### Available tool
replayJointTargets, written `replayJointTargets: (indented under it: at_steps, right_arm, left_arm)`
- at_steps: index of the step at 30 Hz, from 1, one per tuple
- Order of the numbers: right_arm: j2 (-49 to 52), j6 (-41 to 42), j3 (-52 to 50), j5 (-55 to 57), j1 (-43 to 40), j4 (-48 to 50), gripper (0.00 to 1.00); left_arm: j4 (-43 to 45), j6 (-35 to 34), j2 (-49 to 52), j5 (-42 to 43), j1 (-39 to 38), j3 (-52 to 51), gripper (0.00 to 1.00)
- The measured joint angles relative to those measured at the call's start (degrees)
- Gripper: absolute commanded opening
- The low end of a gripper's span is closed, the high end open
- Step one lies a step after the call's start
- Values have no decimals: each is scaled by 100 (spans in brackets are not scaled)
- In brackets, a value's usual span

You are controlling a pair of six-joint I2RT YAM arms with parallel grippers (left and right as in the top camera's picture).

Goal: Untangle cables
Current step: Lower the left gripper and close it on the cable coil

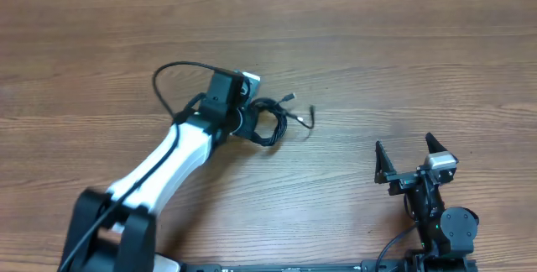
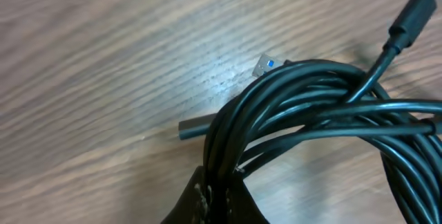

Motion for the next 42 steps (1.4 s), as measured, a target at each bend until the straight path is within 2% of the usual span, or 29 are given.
replayJointTargets:
  at_steps: [4,9,10,12,16,19,22,25,27,32,37,42]
  right_arm:
    - [0,-2,0,2,0,-4,100]
    - [0,-2,0,2,-2,2,100]
    - [0,0,0,0,-2,0,100]
    - [0,-2,0,0,0,-4,100]
    - [0,0,0,0,0,-2,100]
    - [0,0,0,0,0,-4,100]
    - [0,0,0,2,0,-7,100]
    - [0,0,0,2,0,-4,100]
    - [0,-2,0,2,0,-4,100]
    - [0,-2,0,0,0,-2,100]
    - [0,0,0,2,0,-4,100]
    - [0,0,0,2,0,-4,100]
  left_arm:
    - [-656,-841,-656,-24,0,2,4]
    - [-1650,-2734,-796,-90,0,2,4]
    - [-1893,-3335,-796,-98,0,-4,4]
    - [-2153,-3980,-796,-107,0,-4,4]
    - [-2511,-4804,-796,-105,0,-7,5]
    - [-2623,-5036,-796,-59,0,-7,16]
    - [-2603,-5193,-796,98,0,-7,46]
    - [-2586,-5038,-796,177,0,-7,61]
    - [-2406,-4496,-796,203,0,-7,74]
    - [-1956,-2986,-796,247,0,-4,74]
    - [-1821,-1626,-796,249,0,9,68]
    - [-1884,-741,-796,267,0,39,73]
